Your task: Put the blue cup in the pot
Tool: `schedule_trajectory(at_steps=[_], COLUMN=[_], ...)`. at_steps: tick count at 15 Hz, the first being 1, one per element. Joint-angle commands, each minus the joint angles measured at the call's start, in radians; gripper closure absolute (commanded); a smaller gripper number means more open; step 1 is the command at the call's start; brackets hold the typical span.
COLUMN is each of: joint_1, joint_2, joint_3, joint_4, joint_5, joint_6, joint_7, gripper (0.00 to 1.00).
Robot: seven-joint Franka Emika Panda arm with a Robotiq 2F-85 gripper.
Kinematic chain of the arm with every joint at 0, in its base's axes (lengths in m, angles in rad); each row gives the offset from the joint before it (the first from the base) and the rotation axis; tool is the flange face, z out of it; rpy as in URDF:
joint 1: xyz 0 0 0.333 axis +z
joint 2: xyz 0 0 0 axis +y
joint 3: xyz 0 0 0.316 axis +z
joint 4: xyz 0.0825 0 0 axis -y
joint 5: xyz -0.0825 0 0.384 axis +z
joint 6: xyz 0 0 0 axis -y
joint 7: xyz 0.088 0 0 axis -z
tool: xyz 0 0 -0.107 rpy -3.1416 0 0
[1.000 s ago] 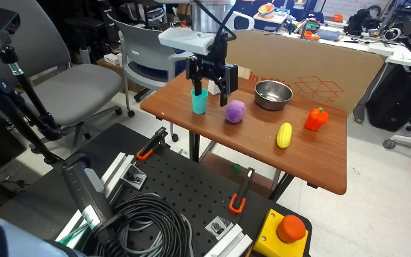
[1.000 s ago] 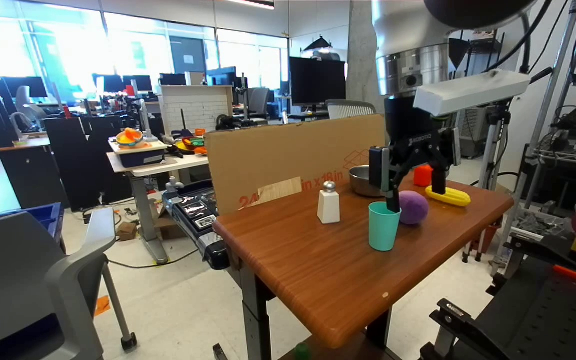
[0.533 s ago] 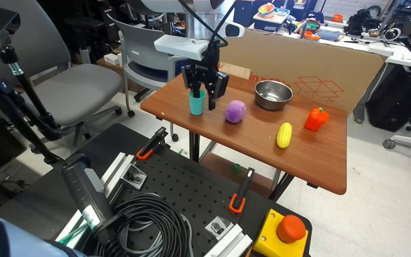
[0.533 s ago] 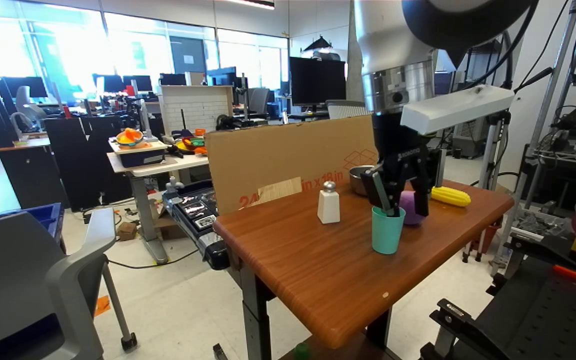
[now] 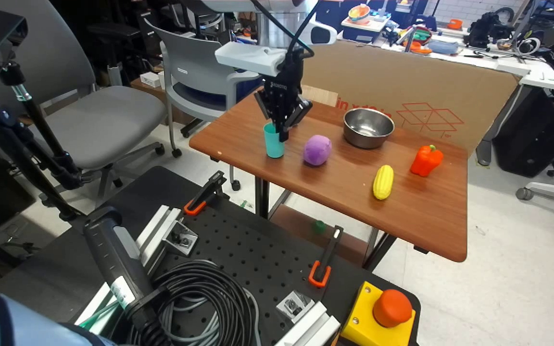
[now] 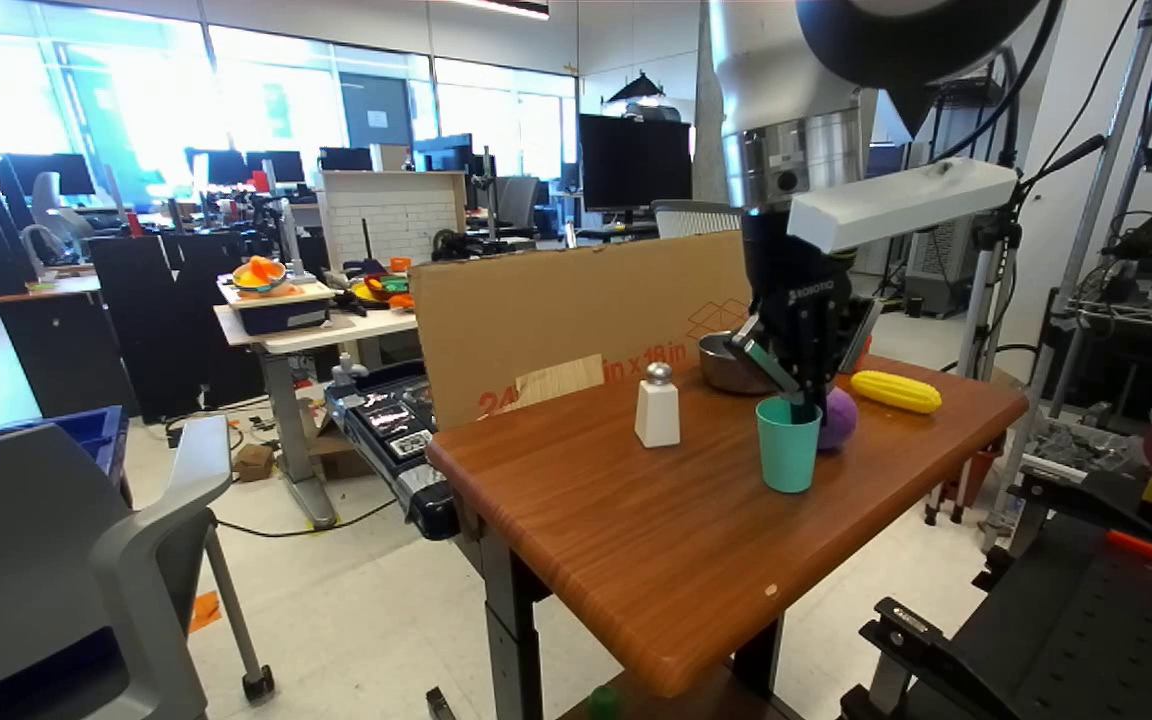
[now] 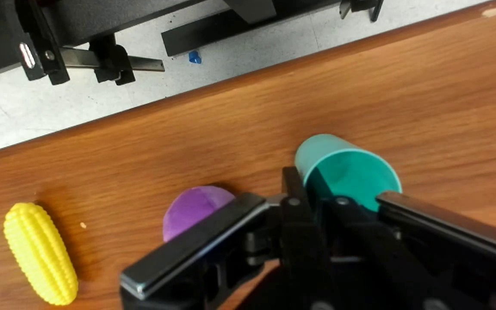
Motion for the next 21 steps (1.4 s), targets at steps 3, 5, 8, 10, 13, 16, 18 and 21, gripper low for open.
schedule_trajectory(at_steps=[3,5,8,10,13,16,18,21], joint_1=[-0.015,-0.043,-0.081,-0.099,-0.108,-0.117,-0.126,-0.142], joint_2=[0.01,-0.017,-0.041,-0.054,-0.068,-0.049,-0.015,0.041], joint_3=[-0.032,-0.031,-0.039,-0.051,-0.076,-0.099,-0.11,-0.128], joint_4=[0.061,0.092,0.171,0.229,0.297,0.354,0.384,0.411], joint_5=[0.073,0.143,0.222,0.232,0.17,0.145,0.153,0.158], joint_6=[-0.085,-0.137,-0.203,-0.225,-0.187,-0.172,-0.182,-0.186], joint_7=[-0.045,-0.127,-0.232,-0.255,-0.223,-0.217,-0.221,-0.219], gripper=[0.99,0.99,0.99,0.99,0.99,0.99,0.99,0.99])
